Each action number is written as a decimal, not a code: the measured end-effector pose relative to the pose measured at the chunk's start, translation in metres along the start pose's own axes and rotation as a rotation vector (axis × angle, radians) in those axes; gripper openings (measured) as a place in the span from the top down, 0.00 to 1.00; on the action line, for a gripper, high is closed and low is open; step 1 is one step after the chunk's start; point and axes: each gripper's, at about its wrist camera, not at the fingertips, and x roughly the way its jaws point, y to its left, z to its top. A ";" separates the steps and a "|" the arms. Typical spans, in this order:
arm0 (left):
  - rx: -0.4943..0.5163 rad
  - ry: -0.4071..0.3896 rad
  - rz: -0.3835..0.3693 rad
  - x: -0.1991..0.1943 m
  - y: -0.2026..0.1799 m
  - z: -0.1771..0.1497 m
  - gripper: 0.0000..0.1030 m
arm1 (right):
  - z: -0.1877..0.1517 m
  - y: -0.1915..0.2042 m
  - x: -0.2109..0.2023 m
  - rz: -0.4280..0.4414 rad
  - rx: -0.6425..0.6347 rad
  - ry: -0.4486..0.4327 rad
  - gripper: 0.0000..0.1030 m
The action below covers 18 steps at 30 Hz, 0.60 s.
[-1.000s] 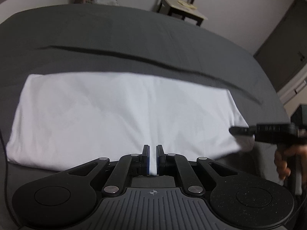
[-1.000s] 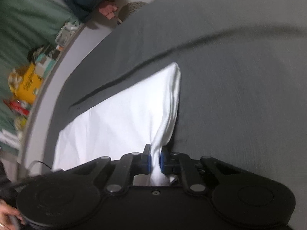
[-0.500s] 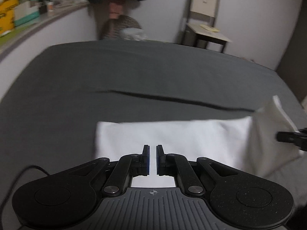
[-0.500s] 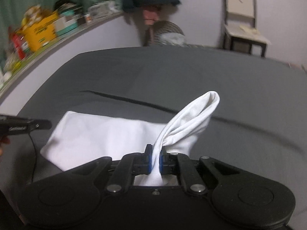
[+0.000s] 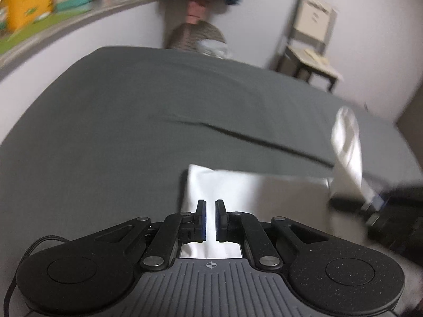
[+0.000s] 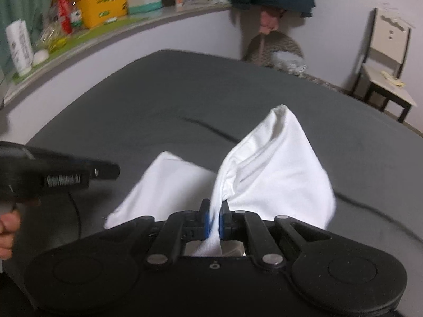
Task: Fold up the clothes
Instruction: 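Pinch the white shirt strip end with the right gripper and lift it, then fold the lifted strip end over with the right gripper while the left gripper pinches the strip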
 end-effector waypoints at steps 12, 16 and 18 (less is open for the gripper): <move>-0.147 -0.015 -0.019 0.009 0.025 -0.002 0.96 | 0.012 0.035 0.058 0.102 0.022 0.120 0.93; -0.193 -0.038 -0.030 0.006 0.029 0.001 0.96 | 0.018 0.040 0.065 0.149 0.030 0.147 0.93; -0.223 -0.042 -0.035 0.005 0.034 0.001 0.96 | 0.021 0.043 0.068 0.172 0.034 0.161 0.93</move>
